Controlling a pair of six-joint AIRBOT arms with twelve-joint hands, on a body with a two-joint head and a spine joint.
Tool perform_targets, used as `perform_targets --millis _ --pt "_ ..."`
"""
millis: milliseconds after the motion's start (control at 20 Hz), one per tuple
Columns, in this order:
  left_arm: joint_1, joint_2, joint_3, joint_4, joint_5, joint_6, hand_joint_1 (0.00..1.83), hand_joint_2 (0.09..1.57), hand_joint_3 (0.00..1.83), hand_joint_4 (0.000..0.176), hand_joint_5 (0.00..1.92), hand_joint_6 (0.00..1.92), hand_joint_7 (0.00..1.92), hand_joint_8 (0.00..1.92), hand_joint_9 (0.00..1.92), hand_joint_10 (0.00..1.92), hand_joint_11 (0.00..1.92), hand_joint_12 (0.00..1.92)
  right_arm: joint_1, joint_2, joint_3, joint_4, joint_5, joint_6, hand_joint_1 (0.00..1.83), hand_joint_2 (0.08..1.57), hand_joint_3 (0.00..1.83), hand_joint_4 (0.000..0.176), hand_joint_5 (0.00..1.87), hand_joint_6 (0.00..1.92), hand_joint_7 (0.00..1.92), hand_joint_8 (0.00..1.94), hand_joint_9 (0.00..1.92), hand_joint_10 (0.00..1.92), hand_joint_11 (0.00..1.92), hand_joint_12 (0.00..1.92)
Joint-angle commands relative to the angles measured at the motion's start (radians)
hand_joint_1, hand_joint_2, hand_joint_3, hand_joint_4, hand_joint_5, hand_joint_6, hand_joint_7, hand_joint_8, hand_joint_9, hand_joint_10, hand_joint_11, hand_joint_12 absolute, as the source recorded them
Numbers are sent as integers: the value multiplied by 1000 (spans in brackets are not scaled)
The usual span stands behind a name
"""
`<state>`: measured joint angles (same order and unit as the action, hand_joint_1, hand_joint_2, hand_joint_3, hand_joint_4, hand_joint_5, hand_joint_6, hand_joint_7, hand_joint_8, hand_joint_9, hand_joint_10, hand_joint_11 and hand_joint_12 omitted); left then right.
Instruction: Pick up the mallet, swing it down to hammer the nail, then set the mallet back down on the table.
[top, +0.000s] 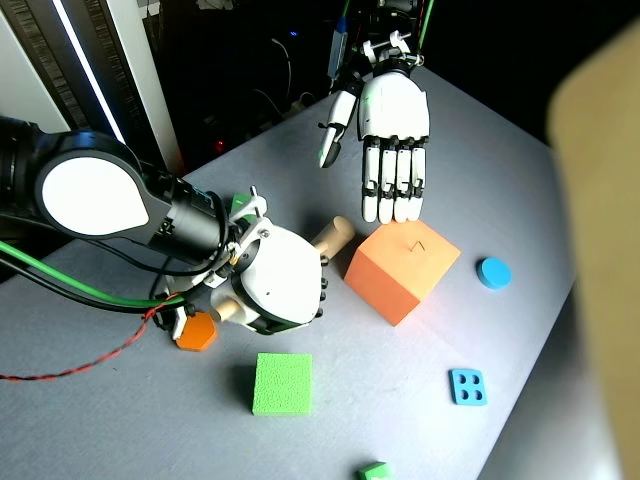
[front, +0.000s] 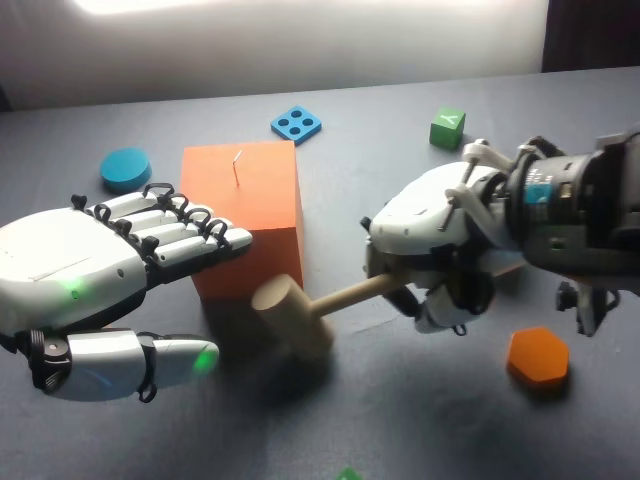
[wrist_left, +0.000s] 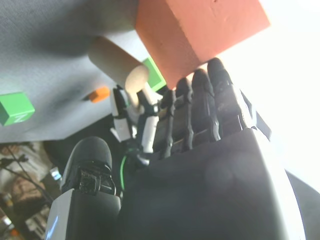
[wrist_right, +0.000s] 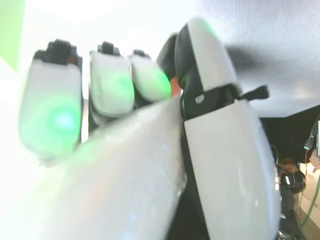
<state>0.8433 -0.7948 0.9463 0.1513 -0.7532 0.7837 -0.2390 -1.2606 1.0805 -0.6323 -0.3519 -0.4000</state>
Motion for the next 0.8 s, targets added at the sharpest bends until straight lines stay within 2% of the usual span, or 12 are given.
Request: perform_targets --millis 0,50,100,150,200,350,450,500,750 --pt "-7 -5 -4 1 -64 -6 0 1348 0 0 112 5 172 6 171 8 0 480 17 15 -7 -24 30 -15 949 1207 5 0 1130 1885 1658 1941 1801 1921 1921 1921" --pt "-8 -5 -4 1 -64 -6 0 1344 0 0 106 2 171 5 167 6 0 478 21 36 -24 -24 29 -20 841 1223 1 0 1267 1914 1685 1941 1811 1921 1921 1921" --pt "-8 -5 -4 1 -63 -7 0 1346 0 0 115 5 179 8 173 8 0 477 29 73 -59 -24 32 -35 771 1265 0 91 1225 1920 1689 1941 1807 1921 1921 1921" --pt "-8 -5 -4 1 -63 -7 0 1352 1 0 125 9 189 11 180 10 0 477 32 86 -70 -24 35 -41 707 1298 3 159 1289 1921 1705 1941 1815 1921 1921 1921" --pt "-8 -5 -4 1 -63 -7 0 1355 2 0 143 10 202 11 193 11 0 517 41 119 -94 -24 37 -43 685 1332 14 173 1322 1921 1712 1941 1821 1921 1921 1921" --pt "-10 -5 -4 1 -63 -7 0 1355 2 0 147 10 205 10 195 10 0 526 79 205 -137 -24 64 -42 680 1339 16 175 1329 1921 1714 1941 1822 1921 1921 1921" --pt "-11 -5 -4 1 -63 -7 0 1347 0 0 169 8 225 8 212 8 0 563 101 236 -145 -24 93 -30 462 1512 55 176 1403 1921 1713 1941 1817 1921 1921 1921" --pt "-12 -5 -4 1 -63 -7 0 1343 0 0 161 1 207 1 198 0 0 508 119 255 -145 -24 118 -7 387 1571 68 176 1414 1921 1706 1941 1804 1921 1921 1921" --pt "-13 -5 -4 1 -63 -7 0 1341 0 0 172 2 224 3 216 3 0 550 151 276 -116 -23 271 80 423 1571 79 176 1411 1921 1685 1941 1777 1921 1911 1921"
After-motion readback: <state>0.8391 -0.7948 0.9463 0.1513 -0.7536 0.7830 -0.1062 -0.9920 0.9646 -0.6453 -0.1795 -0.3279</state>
